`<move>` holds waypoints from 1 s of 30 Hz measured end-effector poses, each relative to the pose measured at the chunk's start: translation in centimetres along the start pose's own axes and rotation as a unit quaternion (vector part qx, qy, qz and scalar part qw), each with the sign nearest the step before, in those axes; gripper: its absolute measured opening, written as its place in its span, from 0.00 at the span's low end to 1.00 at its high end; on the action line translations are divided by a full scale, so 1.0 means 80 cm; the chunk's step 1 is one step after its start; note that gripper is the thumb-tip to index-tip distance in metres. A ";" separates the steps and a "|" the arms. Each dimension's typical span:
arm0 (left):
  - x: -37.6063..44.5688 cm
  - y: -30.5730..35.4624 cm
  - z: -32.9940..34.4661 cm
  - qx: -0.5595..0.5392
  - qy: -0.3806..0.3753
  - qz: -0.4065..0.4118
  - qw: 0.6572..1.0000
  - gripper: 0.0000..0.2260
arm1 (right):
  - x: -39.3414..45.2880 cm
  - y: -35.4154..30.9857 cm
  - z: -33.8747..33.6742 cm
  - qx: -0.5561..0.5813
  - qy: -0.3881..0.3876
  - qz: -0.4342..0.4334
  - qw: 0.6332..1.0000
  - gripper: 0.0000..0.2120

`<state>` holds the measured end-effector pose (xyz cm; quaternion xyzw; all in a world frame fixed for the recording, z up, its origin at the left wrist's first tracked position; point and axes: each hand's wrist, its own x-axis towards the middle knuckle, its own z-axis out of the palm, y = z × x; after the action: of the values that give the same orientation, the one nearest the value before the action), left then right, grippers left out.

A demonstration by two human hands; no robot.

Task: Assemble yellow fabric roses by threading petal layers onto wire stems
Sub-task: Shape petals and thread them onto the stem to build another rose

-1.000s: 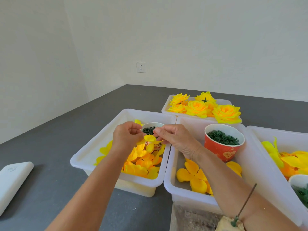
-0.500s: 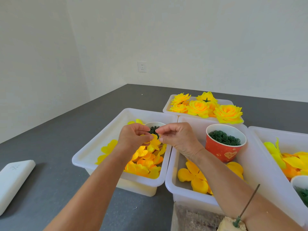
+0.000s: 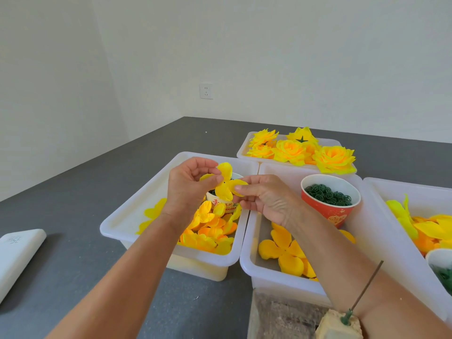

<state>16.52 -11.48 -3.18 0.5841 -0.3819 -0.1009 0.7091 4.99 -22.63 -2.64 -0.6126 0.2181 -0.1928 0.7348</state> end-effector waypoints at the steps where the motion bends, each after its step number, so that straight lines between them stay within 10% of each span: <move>1: 0.001 -0.001 0.000 0.006 0.002 -0.002 1.000 0.11 | 0.000 -0.001 0.000 0.014 0.001 0.000 1.000 0.04; 11: 0.002 -0.007 -0.001 -0.023 -0.075 -0.165 0.983 0.11 | -0.008 0.000 0.001 -0.157 0.065 -0.121 0.978 0.03; 30: -0.005 -0.001 0.002 0.001 -0.015 -0.080 0.997 0.14 | -0.007 0.001 0.003 -0.110 0.051 -0.100 0.988 0.10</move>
<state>16.16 -11.38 -3.39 0.6117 -0.3446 -0.1657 0.6926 4.67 -22.16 -2.61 -0.6977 0.2128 -0.2709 0.6282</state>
